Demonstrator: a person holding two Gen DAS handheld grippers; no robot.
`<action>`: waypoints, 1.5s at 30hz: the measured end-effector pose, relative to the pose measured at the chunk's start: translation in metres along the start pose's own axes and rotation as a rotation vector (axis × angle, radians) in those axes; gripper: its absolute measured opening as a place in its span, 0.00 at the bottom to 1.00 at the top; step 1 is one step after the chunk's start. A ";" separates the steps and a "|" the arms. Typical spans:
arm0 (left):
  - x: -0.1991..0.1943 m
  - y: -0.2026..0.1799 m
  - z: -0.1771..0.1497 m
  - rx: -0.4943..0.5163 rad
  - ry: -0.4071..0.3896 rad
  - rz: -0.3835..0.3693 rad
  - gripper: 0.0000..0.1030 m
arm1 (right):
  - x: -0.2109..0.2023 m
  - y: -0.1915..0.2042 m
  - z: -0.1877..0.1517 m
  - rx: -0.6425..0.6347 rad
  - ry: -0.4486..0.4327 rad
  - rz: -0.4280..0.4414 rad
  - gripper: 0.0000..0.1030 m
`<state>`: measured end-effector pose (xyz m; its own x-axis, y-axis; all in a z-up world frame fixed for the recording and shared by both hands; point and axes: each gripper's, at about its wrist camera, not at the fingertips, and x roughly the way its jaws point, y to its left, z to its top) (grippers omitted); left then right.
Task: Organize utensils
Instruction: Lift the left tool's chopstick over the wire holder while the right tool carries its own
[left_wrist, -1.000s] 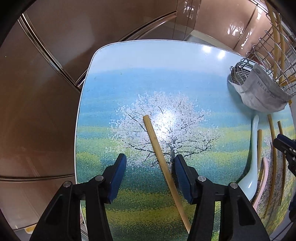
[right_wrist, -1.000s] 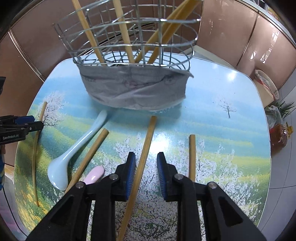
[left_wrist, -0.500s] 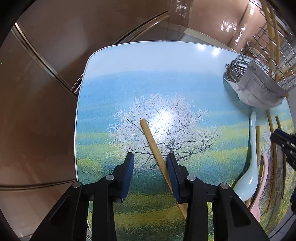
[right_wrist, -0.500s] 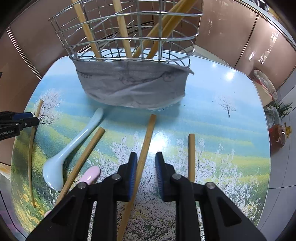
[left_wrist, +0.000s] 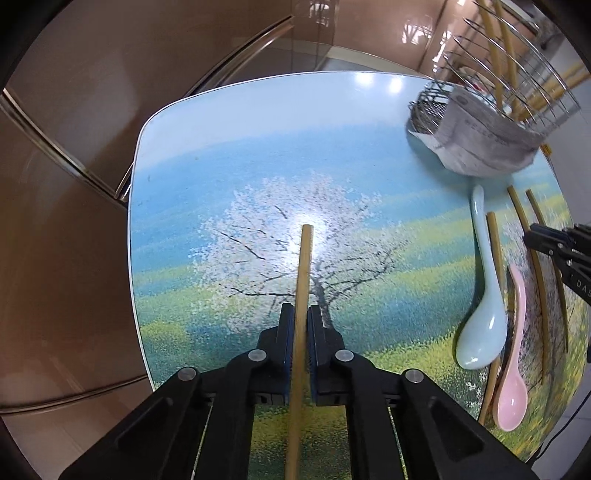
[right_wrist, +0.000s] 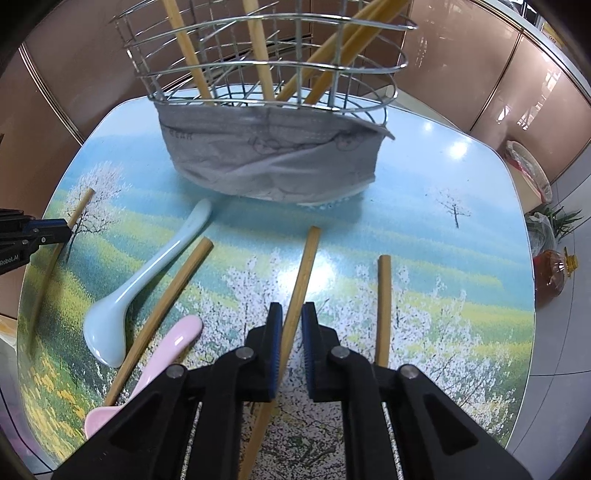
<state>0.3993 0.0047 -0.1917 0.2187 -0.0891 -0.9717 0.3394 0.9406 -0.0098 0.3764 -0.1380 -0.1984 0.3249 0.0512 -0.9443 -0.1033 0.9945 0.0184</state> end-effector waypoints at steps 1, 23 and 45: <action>0.000 -0.003 -0.001 0.007 -0.001 0.003 0.06 | 0.000 0.000 0.000 0.000 0.002 0.002 0.09; -0.059 0.000 -0.062 -0.094 -0.173 0.034 0.06 | -0.079 -0.007 -0.043 0.052 -0.219 0.107 0.06; -0.187 -0.018 -0.141 -0.157 -0.421 -0.005 0.06 | -0.204 0.014 -0.119 0.044 -0.476 0.117 0.06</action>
<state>0.2234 0.0501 -0.0435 0.5816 -0.1892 -0.7912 0.2059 0.9751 -0.0819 0.1970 -0.1459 -0.0442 0.7082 0.1890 -0.6803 -0.1282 0.9819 0.1393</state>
